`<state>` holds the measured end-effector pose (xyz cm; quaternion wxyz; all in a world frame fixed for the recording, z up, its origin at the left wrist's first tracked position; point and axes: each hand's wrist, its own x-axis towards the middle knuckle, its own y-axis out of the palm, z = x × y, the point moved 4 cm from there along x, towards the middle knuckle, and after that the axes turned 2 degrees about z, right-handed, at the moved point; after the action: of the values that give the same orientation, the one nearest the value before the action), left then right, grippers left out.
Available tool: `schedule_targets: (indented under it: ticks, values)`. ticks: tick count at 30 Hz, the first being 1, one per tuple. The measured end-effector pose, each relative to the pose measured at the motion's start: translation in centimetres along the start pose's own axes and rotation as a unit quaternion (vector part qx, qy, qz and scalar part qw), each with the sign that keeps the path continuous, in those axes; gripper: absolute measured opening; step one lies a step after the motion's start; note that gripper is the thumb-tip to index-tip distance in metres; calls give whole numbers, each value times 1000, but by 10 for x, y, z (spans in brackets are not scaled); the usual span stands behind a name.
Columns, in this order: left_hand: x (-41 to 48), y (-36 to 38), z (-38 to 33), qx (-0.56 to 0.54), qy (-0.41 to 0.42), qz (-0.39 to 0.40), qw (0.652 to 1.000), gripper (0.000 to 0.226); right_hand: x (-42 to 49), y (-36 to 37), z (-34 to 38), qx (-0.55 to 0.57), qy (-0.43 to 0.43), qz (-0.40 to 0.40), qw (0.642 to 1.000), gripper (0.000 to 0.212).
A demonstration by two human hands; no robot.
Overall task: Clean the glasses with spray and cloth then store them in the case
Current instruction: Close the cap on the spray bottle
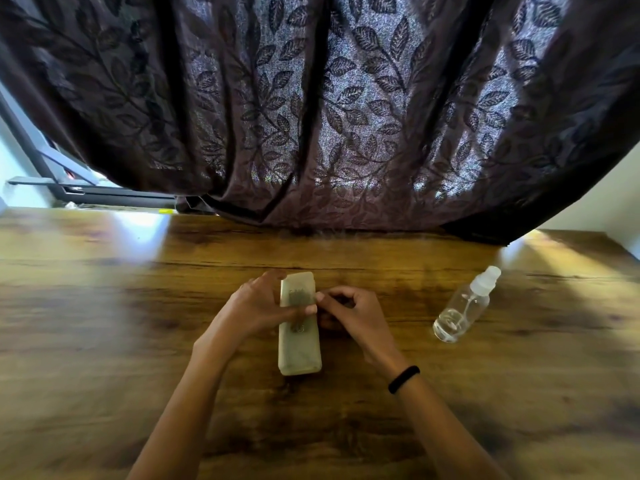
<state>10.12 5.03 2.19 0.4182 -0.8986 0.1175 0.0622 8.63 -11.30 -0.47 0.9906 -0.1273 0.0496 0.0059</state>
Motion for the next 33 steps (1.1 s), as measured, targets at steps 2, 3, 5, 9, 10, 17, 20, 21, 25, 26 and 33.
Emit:
schedule_targets:
  ticks: [2, 3, 5, 9, 10, 17, 20, 21, 25, 26, 33]
  values:
    - [-1, -2, -1, 9, 0, -3, 1000, 83, -1, -4, 1, 13, -7, -2, 1000, 14]
    - [-2, -4, -2, 9, 4, -10, 1000, 80, -3, -6, 2, 23, -12, -2, 1000, 10]
    - [-3, -10, -8, 17, 19, -43, 999, 76, -6, -13, 6, 39, -27, -9, 999, 7]
    - [-10, -11, -33, -30, 104, -116, 987, 65, -14, -35, 24, 47, -66, -37, 996, 15]
    - [-13, -6, -43, -51, 132, -119, 983, 60, -17, -43, 30, 41, -87, -55, 994, 13]
    - [-9, 65, -117, -85, 244, -1, 966, 48, -59, -115, 63, -74, -290, -348, 889, 4]
    - [-4, 93, -142, -66, 274, 21, 959, 51, -73, -140, 58, -71, -325, -429, 840, 6]
    - [-2, 101, -148, -65, 282, 24, 957, 51, -75, -147, 53, -75, -321, -448, 831, 7]
    - [6, 117, -163, -88, 285, 14, 954, 48, -76, -165, 24, -68, -244, -459, 852, 11]
    - [8, 118, -165, -96, 280, 6, 955, 47, -74, -165, 16, -72, -221, -445, 865, 15]
    - [14, 114, -165, -102, 280, -20, 954, 46, -63, -145, -1, -88, -167, -379, 906, 14]
